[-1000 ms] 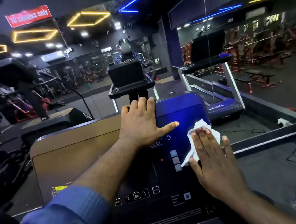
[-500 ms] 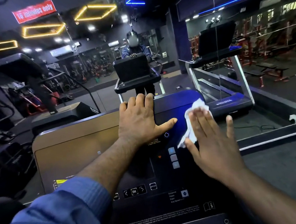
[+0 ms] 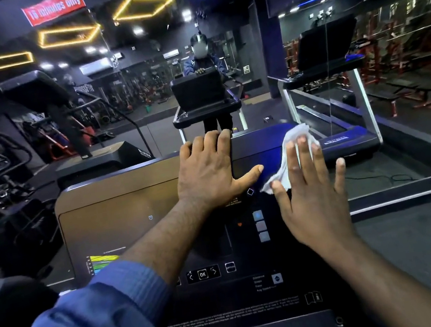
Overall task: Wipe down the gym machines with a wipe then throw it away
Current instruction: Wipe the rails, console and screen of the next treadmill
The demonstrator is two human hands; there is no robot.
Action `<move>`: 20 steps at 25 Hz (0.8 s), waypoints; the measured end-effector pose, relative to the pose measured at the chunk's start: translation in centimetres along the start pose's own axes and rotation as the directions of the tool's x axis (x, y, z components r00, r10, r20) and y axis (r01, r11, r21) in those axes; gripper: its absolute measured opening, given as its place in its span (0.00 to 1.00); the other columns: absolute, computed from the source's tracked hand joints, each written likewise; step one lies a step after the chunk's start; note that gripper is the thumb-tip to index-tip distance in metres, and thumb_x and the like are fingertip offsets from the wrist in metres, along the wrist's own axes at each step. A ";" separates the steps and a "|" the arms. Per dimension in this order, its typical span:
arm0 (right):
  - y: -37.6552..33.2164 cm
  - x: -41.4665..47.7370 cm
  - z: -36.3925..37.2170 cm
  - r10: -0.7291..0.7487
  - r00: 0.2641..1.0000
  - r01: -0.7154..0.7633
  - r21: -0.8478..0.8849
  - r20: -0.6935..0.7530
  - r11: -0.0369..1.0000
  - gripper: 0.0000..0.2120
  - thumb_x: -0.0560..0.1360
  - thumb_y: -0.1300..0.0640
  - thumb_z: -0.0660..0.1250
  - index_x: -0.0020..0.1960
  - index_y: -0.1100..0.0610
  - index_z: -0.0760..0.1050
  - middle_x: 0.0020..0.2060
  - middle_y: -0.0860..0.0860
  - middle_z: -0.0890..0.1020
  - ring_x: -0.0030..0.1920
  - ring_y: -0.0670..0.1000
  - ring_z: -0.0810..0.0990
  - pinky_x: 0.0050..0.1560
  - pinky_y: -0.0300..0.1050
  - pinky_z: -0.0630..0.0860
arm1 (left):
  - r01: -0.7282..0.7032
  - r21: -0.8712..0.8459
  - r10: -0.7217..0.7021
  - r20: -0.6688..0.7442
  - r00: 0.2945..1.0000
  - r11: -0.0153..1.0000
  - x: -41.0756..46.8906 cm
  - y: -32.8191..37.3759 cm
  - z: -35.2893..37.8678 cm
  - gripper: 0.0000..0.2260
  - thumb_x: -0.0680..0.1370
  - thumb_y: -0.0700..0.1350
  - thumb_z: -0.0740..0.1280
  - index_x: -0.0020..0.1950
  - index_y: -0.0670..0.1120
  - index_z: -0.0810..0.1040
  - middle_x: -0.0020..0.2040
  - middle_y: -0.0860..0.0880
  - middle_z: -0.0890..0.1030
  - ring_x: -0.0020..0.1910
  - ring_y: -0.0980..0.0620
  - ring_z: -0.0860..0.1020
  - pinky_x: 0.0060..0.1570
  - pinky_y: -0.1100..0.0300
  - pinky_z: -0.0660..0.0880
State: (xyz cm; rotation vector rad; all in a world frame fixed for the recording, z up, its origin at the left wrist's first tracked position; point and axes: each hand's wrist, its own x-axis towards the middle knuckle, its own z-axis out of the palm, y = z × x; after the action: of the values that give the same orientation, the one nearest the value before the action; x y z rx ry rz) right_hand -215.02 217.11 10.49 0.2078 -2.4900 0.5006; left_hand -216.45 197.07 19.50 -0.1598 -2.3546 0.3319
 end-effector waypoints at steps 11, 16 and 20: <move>0.9 -3.1 1.1 -0.045 0.999 0.045 -0.048 0.007 0.998 0.37 0.84 0.39 0.49 0.85 0.53 0.40 0.85 0.49 0.41 0.84 0.52 0.42 0.82 0.64 0.42 | -0.166 0.004 0.166 -0.008 0.986 0.986 -1.3 0.1 1.1 0.43 0.82 0.72 0.50 0.87 0.44 0.48 0.87 0.46 0.51 0.85 0.47 0.52 0.82 0.40 0.49; 5.2 -12.1 4.1 -0.279 0.952 0.293 -0.111 0.125 0.950 0.33 0.85 0.38 0.45 0.86 0.51 0.49 0.85 0.47 0.47 0.83 0.51 0.55 0.81 0.64 0.49 | -0.231 0.050 0.232 -0.002 0.973 0.972 -1.7 0.1 1.2 0.43 0.83 0.71 0.49 0.86 0.43 0.44 0.87 0.44 0.43 0.86 0.46 0.42 0.82 0.39 0.47; 3.4 -8.0 2.5 0.020 0.999 -0.017 -0.053 0.051 0.998 0.37 0.84 0.39 0.49 0.85 0.56 0.44 0.85 0.53 0.45 0.84 0.53 0.45 0.82 0.64 0.42 | -0.321 0.087 0.319 0.039 0.947 0.943 -2.3 0.5 1.1 0.41 0.84 0.70 0.49 0.87 0.44 0.44 0.86 0.42 0.42 0.85 0.44 0.41 0.82 0.38 0.45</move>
State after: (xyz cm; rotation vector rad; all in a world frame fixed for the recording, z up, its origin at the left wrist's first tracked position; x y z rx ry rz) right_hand -210.71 219.55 2.94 0.1791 -2.5537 0.4415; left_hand -215.56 196.81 17.03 -0.5000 -2.3297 0.6021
